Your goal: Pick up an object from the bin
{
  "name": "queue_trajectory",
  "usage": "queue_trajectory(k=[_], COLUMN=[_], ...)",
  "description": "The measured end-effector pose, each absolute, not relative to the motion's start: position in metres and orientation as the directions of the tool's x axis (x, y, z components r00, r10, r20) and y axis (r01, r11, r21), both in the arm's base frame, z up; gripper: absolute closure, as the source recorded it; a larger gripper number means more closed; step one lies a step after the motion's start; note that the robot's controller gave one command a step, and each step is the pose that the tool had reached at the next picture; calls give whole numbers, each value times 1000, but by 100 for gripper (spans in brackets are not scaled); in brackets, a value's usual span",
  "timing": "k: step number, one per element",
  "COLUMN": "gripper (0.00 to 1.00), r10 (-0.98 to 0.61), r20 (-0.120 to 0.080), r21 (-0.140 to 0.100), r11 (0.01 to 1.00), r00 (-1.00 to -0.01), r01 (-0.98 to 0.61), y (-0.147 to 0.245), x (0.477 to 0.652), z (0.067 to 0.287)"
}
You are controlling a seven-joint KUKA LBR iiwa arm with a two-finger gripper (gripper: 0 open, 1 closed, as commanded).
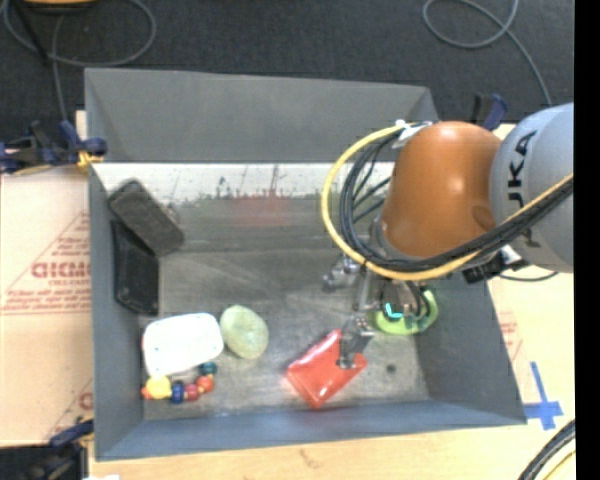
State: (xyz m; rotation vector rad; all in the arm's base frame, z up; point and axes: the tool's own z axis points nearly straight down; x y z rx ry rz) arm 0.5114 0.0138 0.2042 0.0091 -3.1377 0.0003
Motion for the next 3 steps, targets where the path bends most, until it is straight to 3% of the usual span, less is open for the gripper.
queue_trajectory(k=[1, 2, 3], gripper=[0, 0, 100], r10=[-5, -23, -232], r20=[-4, -11, -26], r21=[0, -1, -2], r11=[1000, 1000, 973], r00=[-1000, -1000, -972], r01=[-5, -23, -232], y=[14, 20, 14], x=[513, 506, 482], z=[208, 162, 76])
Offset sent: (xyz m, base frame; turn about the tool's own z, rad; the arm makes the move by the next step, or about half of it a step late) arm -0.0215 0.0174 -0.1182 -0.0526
